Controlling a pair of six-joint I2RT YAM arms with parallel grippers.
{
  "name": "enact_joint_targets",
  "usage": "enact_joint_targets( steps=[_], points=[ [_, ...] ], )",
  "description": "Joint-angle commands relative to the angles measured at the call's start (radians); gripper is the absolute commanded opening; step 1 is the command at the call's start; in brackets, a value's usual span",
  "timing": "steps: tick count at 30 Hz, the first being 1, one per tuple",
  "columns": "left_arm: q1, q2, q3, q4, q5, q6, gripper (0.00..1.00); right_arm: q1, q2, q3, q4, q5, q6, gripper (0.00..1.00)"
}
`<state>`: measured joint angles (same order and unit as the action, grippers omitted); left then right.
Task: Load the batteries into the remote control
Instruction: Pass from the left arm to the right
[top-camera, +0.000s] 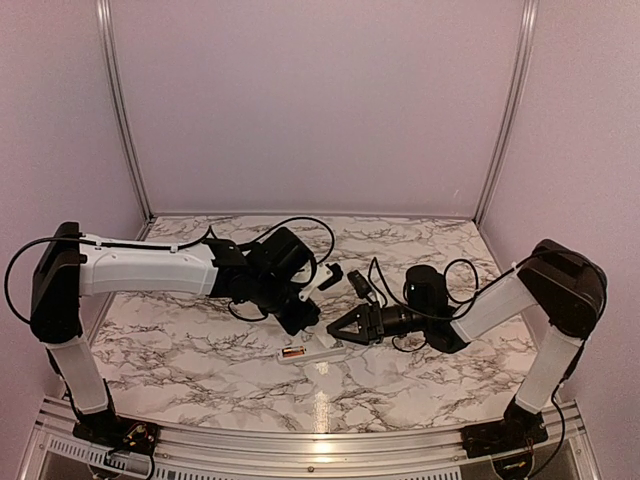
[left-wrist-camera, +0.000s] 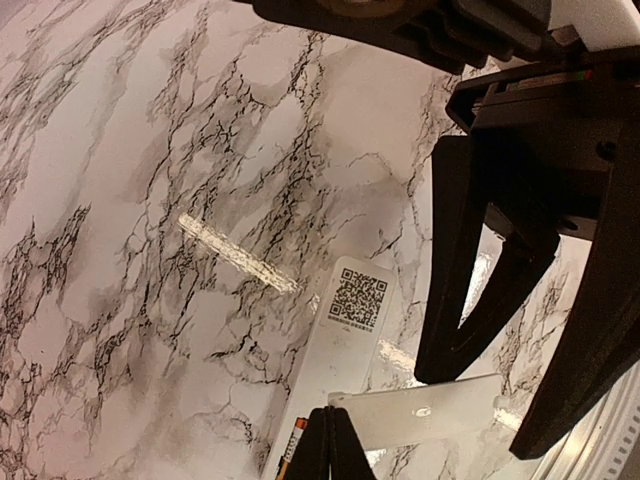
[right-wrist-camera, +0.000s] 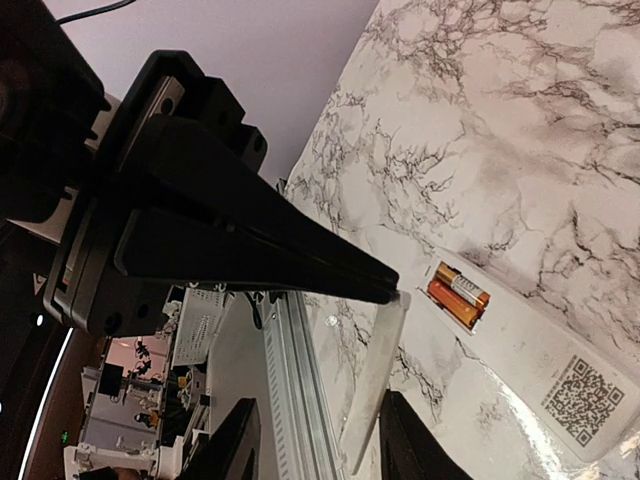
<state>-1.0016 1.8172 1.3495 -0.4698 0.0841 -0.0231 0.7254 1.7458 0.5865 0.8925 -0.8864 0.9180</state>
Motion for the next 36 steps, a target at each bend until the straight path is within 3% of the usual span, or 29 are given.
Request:
enact_joint_targets(
  steps=[1,10,19,21,22,25,27,30,34,36],
  points=[
    [0.009,-0.049,-0.023,0.038,-0.004,-0.015,0.00,0.010,0.031,0.034,0.046,-0.015,0.029,0.36],
    [0.017,-0.066,-0.040,0.055,0.002,-0.020,0.00,0.012,0.066,0.049,0.033,-0.006,0.038,0.34],
    [0.022,-0.089,-0.062,0.087,-0.003,-0.034,0.00,0.017,0.072,0.056,0.076,-0.031,0.061,0.00],
    [0.025,-0.100,-0.067,0.096,-0.005,-0.046,0.00,0.017,0.070,0.054,0.095,-0.040,0.076,0.00],
    [0.028,-0.108,-0.067,0.099,0.003,-0.052,0.05,0.017,0.065,0.056,0.097,-0.041,0.079,0.00],
    [0.038,-0.151,-0.088,0.114,0.018,-0.076,0.48,0.016,0.042,0.068,0.046,-0.032,0.042,0.00],
    [0.045,-0.192,-0.111,0.128,0.017,-0.091,0.65,0.014,0.017,0.085,-0.035,-0.013,-0.018,0.00],
    [0.060,-0.241,-0.146,0.137,0.039,-0.118,0.82,0.012,-0.038,0.121,-0.203,0.040,-0.157,0.00],
    [0.101,-0.311,-0.218,0.172,0.147,-0.164,0.91,0.015,-0.153,0.200,-0.529,0.224,-0.469,0.00],
    [0.134,-0.365,-0.276,0.217,0.212,-0.200,0.99,0.017,-0.218,0.215,-0.606,0.347,-0.610,0.00]
  ],
)
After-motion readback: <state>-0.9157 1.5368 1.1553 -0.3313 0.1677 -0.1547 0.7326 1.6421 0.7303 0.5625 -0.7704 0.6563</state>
